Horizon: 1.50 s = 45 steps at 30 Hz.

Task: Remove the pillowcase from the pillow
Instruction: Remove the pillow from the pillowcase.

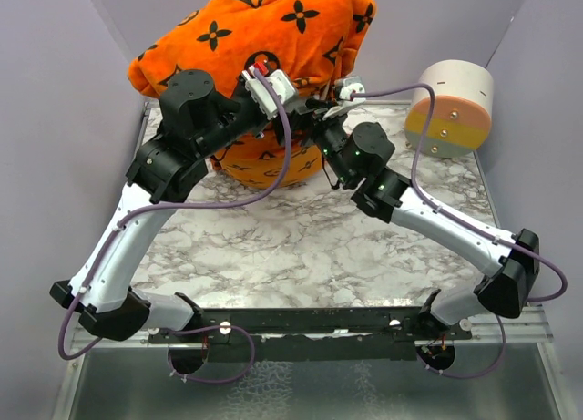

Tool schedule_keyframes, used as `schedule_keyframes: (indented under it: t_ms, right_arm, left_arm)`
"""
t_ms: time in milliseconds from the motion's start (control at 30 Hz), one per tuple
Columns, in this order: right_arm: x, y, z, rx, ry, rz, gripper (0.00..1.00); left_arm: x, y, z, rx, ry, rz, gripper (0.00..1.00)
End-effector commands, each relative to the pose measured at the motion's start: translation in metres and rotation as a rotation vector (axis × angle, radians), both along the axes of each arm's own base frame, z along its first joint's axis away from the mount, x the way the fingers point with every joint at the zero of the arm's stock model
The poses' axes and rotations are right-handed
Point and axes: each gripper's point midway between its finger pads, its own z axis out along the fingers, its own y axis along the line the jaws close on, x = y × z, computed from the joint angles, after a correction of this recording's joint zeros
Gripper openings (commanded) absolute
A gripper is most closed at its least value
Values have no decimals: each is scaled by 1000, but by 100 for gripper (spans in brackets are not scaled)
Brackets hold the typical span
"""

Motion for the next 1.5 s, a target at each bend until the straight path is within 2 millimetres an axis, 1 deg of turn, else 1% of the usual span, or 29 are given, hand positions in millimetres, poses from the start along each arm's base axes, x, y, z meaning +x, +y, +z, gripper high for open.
schedule_keyframes:
  t_ms: [0,67,133,233,267,300,333,367,400,467,500,533,600,667,767,900,1000,1067,1167,1300,1333,1367,1467]
  right_arm:
    - [6,-19,54,111,-256,-70,99]
    - [2,-8,61,114,-315,-19,92]
    - [-3,-2,65,127,-386,10,83]
    - [-6,-6,74,204,-490,-14,65]
    - [-5,-5,78,228,-514,-19,62]
    - [-3,-1,82,233,-532,-16,61]
    - [-1,4,86,230,-546,-9,60]
    - [2,12,88,224,-552,4,57]
    - [5,18,90,219,-555,11,50]
    - [12,26,88,223,-538,17,30]
    - [12,29,87,228,-536,29,13]
    - [11,33,84,227,-530,46,3]
    - [6,41,74,216,-514,86,1]
    - [-4,51,63,198,-505,130,1]
    - [-32,73,47,142,-515,215,1]
    - [-74,108,19,51,-514,333,1]
    - [-102,128,0,-6,-522,396,1]
    - [-115,139,-13,-28,-511,444,1]
    - [-131,155,-27,-65,-498,519,1]
    - [-151,170,-53,-129,-480,608,1]
    - [-152,171,-61,-146,-475,614,1]
    - [-163,176,-70,-158,-468,640,1]
    - [-178,175,-100,-202,-432,673,1]
  left_arm:
    - [-36,2,65,-141,-84,-82,0]
    - [-38,1,69,-156,-67,-86,0]
    - [-41,2,75,-162,-71,-90,0]
    - [-42,6,83,-165,-84,-80,0]
    - [-43,6,85,-163,-83,-78,0]
    - [-44,7,86,-159,-82,-76,0]
    - [-45,8,87,-158,-82,-77,0]
    - [-46,10,89,-157,-82,-75,0]
    - [-48,12,91,-157,-84,-72,0]
    - [-51,15,94,-154,-90,-68,0]
    - [-52,17,95,-153,-95,-64,0]
    - [-52,19,96,-152,-103,-58,0]
    - [-51,20,96,-146,-119,-52,0]
    - [-49,20,96,-138,-148,-47,0]
    - [-44,22,106,-143,-248,-24,0]
    - [-31,29,125,-123,-450,53,0]
    - [-25,34,136,-107,-576,107,0]
    - [-24,34,142,-94,-624,116,0]
    - [-25,32,149,-113,-639,112,0]
    - [-26,31,153,-124,-650,111,0]
    - [-26,31,154,-129,-655,112,0]
    - [-27,31,155,-132,-659,111,0]
    - [-23,30,152,-125,-659,117,0]
